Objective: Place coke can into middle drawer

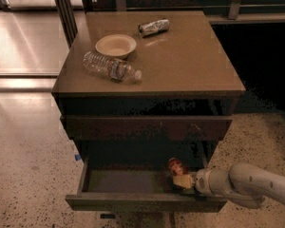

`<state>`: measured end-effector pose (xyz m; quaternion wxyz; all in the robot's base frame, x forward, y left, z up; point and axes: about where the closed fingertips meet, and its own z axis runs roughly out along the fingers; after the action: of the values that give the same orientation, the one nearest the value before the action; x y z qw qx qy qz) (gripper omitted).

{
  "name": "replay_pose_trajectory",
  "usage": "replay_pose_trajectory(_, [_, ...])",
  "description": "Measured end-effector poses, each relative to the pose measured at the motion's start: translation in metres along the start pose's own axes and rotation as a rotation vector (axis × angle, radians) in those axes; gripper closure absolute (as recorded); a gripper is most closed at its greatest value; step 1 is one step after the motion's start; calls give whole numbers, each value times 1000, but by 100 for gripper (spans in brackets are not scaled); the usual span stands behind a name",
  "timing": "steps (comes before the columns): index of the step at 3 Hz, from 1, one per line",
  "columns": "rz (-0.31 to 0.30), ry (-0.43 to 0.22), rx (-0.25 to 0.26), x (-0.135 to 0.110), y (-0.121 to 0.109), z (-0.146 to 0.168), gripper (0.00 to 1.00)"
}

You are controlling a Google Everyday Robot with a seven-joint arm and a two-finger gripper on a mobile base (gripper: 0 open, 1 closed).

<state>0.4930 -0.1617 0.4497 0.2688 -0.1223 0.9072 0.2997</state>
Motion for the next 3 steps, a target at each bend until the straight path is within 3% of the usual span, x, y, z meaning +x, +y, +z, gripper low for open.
replay_pose_trajectory(2, [0,0,0,0,0,0,15])
replay_pose_trajectory(3, [0,0,0,0,0,0,0])
